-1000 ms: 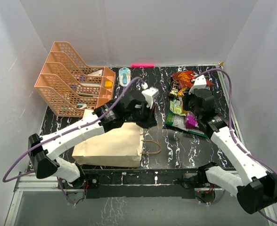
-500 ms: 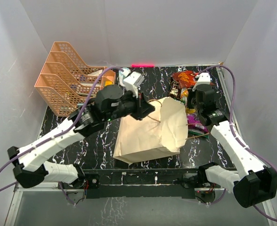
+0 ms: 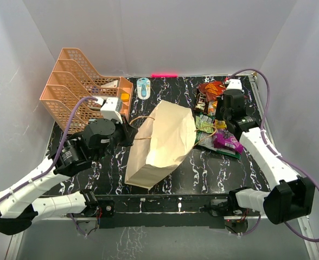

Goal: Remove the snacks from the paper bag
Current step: Adjust the paper bag at the center of the board.

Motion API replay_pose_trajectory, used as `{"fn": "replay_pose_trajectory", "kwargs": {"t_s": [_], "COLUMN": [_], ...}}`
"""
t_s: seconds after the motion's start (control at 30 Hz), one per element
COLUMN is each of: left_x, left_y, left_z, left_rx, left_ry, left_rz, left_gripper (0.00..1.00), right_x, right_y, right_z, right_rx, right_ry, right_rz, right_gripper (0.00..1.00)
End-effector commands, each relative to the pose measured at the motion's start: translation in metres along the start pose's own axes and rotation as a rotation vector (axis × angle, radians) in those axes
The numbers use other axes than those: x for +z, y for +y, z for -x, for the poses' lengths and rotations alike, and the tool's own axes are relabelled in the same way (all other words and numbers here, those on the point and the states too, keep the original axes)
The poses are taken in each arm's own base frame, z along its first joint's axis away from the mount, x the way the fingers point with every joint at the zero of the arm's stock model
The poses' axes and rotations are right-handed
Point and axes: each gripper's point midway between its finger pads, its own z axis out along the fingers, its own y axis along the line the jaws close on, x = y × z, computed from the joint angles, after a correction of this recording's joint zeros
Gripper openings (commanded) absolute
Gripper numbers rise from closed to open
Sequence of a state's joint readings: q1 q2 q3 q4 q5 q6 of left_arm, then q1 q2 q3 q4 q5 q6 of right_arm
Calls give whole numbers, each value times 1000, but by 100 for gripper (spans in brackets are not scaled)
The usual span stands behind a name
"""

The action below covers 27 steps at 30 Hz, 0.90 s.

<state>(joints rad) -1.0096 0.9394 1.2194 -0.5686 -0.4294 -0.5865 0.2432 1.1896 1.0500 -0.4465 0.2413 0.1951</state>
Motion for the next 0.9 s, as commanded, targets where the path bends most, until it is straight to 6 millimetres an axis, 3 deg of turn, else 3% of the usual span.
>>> {"fn": "replay_pose_trajectory", "kwargs": {"t_s": [0.0, 0.27, 0.57, 0.63, 0.7, 0.77, 0.87], "left_x": [-6, -25, -50, -57, -65, -74, -84], "left_y": [32, 61, 73, 73, 73, 71, 73], "left_z": [2, 5, 28, 38, 52, 66, 78], "left_rx": [4, 20, 44, 53, 56, 59, 57], "left_ry": [-21, -63, -129, -156, -191, -226, -259], "left_rz": [156, 249, 272, 273, 268, 259, 268], "left_gripper": [1, 11, 42, 51, 63, 68, 80], "right_x": [12, 40, 54, 54, 50, 42, 27], "right_y": [-25, -43, -57, -53, -44, -37, -33], "right_z": [-4, -40, -74, -78, -72, -62, -44], "right_rx": [62, 12, -64, -68, -57, -46, -48], "right_ry": [13, 111, 217, 245, 259, 256, 225], "right_rz": [-82, -171, -237, -216, -170, -133, -110], "right_gripper": [8, 8, 9, 16, 36, 50, 61]}}
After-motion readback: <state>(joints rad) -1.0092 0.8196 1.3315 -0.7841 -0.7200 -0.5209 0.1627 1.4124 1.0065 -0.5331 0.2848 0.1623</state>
